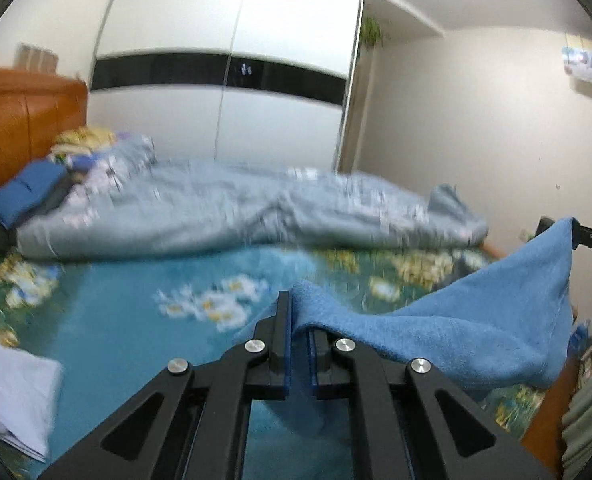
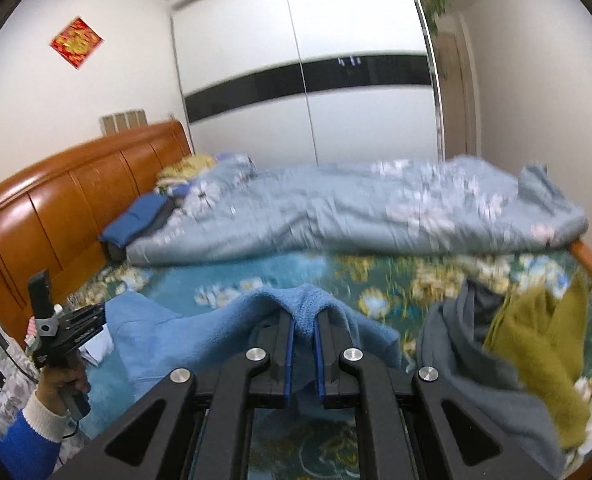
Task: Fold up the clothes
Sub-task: 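Lift and stretch the blue sweater between both grippers, then lay it down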
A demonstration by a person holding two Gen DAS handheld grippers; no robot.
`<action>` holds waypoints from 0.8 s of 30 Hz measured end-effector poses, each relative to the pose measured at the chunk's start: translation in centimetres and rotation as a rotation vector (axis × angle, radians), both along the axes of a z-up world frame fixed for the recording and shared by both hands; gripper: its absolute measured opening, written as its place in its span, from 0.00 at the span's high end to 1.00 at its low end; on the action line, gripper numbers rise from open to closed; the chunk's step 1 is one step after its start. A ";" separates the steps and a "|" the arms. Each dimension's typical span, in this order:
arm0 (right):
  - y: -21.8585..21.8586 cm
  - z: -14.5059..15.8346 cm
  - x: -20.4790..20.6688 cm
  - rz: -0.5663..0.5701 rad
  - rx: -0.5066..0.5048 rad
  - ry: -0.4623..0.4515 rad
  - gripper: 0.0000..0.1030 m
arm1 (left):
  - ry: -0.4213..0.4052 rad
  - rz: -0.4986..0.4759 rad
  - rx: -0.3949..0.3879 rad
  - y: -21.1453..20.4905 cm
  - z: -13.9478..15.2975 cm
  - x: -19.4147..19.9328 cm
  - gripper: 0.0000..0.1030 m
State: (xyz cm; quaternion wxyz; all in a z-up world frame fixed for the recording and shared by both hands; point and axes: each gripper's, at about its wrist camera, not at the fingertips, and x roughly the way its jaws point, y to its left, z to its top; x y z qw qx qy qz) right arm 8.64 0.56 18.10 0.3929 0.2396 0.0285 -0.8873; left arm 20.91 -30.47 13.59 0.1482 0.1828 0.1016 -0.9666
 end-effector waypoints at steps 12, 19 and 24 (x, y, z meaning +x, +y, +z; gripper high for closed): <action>3.4 8.0 9.1 0.093 -0.141 0.219 0.91 | 0.173 0.061 -0.241 4.2 10.7 13.3 0.94; 2.6 9.1 9.8 0.182 -0.177 0.204 0.91 | 0.184 0.096 -0.314 3.9 13.4 16.8 0.93; -3.3 4.5 5.2 0.197 -0.042 0.073 0.91 | 0.064 0.138 -0.221 -0.9 9.6 12.7 0.93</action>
